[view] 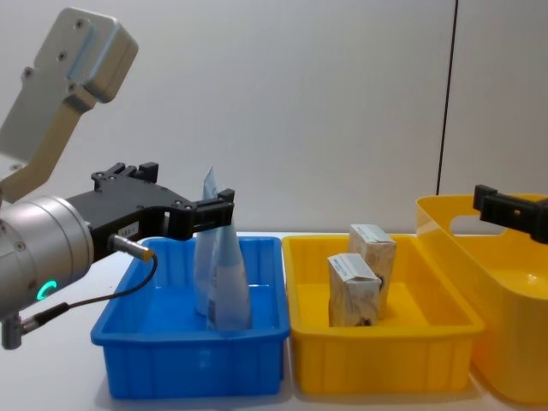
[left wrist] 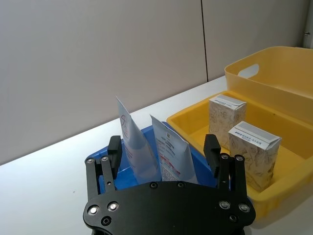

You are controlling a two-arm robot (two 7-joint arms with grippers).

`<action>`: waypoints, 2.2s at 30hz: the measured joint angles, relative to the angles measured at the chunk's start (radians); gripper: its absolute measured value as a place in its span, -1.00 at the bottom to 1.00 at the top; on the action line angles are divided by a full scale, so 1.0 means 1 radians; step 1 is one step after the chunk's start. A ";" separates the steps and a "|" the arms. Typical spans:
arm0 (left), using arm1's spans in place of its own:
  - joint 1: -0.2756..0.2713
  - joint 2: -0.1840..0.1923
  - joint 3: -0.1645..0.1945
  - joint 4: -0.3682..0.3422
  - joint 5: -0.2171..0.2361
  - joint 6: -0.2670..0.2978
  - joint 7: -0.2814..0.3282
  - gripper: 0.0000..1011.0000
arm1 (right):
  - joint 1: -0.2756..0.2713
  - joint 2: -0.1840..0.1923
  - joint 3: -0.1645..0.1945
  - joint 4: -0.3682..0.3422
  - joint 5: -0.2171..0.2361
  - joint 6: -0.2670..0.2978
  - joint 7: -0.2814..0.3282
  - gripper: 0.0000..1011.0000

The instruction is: Bimanual collaborative sorting of washing and personal care products

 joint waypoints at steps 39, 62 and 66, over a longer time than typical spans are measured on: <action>0.000 0.000 0.000 0.000 0.000 0.000 0.000 0.98 | 0.000 0.000 0.000 0.000 0.000 0.000 0.000 0.98; 0.000 0.000 0.000 0.000 0.000 0.000 0.000 0.98 | 0.069 -0.015 -0.050 -0.018 -0.028 0.184 -0.001 0.98; 0.000 0.000 0.000 0.000 0.000 0.000 0.000 0.98 | 0.103 -0.023 -0.071 -0.011 -0.035 0.251 0.001 0.98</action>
